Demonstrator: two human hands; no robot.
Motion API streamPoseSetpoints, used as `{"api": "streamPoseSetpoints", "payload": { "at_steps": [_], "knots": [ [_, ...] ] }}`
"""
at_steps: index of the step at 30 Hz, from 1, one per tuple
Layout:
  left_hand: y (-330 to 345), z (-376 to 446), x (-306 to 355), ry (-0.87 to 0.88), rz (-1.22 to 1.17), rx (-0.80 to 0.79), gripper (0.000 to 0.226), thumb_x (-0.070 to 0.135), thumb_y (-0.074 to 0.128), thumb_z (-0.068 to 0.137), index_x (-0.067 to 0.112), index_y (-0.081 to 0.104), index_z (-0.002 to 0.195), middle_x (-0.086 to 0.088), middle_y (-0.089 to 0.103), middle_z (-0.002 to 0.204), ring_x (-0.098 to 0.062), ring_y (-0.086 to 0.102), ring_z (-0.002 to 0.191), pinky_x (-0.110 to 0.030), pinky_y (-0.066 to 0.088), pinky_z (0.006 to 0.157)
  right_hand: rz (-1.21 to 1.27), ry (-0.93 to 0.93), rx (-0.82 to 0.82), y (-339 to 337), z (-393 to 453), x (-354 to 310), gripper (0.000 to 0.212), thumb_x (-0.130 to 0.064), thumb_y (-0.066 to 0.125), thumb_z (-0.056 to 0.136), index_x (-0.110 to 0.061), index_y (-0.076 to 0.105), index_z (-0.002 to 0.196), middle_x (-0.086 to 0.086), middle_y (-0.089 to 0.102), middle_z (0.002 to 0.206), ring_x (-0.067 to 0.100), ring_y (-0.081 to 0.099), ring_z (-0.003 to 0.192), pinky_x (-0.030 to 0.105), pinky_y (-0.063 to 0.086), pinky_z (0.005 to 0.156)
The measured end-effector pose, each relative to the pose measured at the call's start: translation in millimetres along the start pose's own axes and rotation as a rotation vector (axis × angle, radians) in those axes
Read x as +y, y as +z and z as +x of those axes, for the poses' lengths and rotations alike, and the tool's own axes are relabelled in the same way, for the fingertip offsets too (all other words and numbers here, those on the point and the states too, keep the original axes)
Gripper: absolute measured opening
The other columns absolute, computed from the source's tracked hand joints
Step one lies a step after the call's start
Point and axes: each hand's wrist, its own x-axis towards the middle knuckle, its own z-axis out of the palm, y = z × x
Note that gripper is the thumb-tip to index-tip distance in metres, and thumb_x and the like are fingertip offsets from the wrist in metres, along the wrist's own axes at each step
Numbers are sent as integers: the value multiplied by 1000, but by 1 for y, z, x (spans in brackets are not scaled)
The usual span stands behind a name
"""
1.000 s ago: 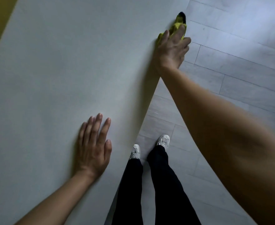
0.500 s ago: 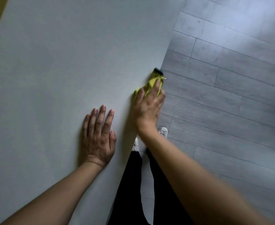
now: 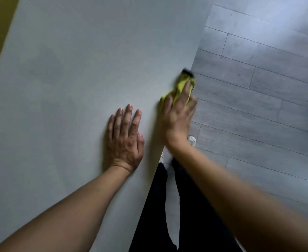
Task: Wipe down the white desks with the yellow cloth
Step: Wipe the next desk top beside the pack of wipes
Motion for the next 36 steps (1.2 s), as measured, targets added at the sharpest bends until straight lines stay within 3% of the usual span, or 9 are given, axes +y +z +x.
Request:
{"api": "streamPoseSetpoints", "payload": {
  "at_steps": [5,11,15,23,28,32,36],
  "knots": [
    [3,1,-2,20,1,5,60,30,35,102,13,44,158,-12,36,167,-34,33,155,-54,24,127,-54,21,-51,1,-90,19,70,-50,36,103,-20,11,162,17,31,148,31,32,133,54,39,108],
    [4,-2,-1,3,-7,6,59,28,41,100,13,47,157,-12,39,166,-35,35,153,-54,24,127,-36,65,35,0,16,-17,67,-47,38,105,-21,12,162,19,29,151,37,35,135,50,31,113],
    [-6,-4,-1,-2,-49,-25,59,26,40,101,11,45,158,-14,36,167,-36,33,154,-54,23,127,-169,55,87,-4,80,-38,64,-47,34,106,-20,14,160,15,31,150,32,38,132,46,37,109],
    [-55,-178,-36,-30,15,-195,58,27,39,102,10,43,158,-17,29,169,-37,30,155,-56,23,127,-231,24,133,0,82,-37,64,-49,31,106,-18,16,160,13,33,149,28,39,132,43,39,107],
    [-60,-216,-47,-26,59,-210,63,31,37,100,8,39,159,-17,25,171,-37,26,157,-58,21,127,-213,9,138,-4,82,-31,64,-48,32,105,-18,18,159,13,31,153,28,38,136,41,39,108],
    [-57,-215,-46,-18,61,-160,65,33,33,100,9,39,160,-16,28,170,-37,27,157,-56,20,128,-176,6,120,-3,43,-21,65,-50,33,104,-19,19,160,15,30,154,30,38,136,44,39,110],
    [-53,-216,-46,-1,70,-123,65,35,33,100,11,40,160,-16,30,169,-36,28,157,-57,23,126,-110,29,70,10,-61,8,67,-49,36,104,-21,13,161,15,32,150,33,37,131,44,33,110]
  ]
}}
